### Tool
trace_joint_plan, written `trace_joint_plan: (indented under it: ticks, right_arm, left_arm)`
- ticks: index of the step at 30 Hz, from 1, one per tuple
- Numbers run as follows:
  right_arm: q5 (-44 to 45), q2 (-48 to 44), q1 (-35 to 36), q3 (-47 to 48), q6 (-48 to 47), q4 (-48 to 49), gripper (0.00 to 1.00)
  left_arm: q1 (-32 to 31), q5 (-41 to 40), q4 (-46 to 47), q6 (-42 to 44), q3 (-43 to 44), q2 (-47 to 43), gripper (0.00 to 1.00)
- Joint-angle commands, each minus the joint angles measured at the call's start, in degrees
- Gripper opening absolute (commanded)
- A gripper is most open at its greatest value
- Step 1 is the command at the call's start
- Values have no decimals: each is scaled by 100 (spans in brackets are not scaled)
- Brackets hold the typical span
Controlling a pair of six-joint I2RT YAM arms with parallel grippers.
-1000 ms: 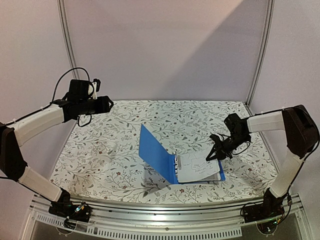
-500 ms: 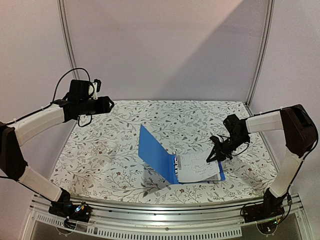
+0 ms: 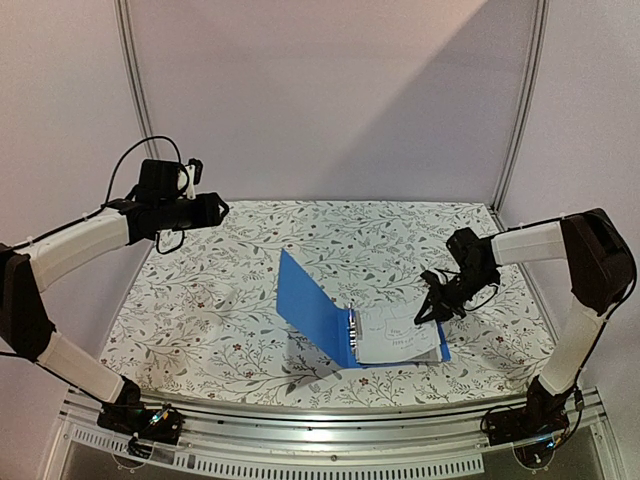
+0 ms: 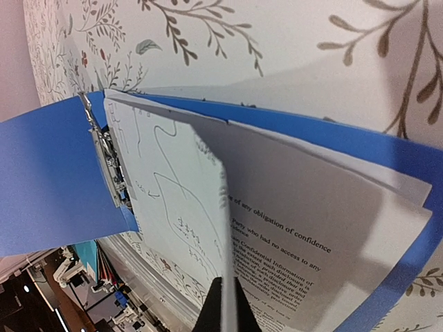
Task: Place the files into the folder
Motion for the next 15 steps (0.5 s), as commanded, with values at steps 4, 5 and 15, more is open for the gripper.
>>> trace_joint_plan:
  ticks: [4, 5, 15]
  right_arm:
    - [81, 172, 74, 294, -119, -133, 0]
    - [79, 196, 100, 321, -135, -166, 0]
    - [69, 225, 182, 316, -190, -296, 4]
  left_arm:
    - [67, 140, 78, -26, -16, 118, 66]
    - [65, 145, 66, -18, -10, 125, 66]
    - [79, 198, 56, -24, -7, 147, 66]
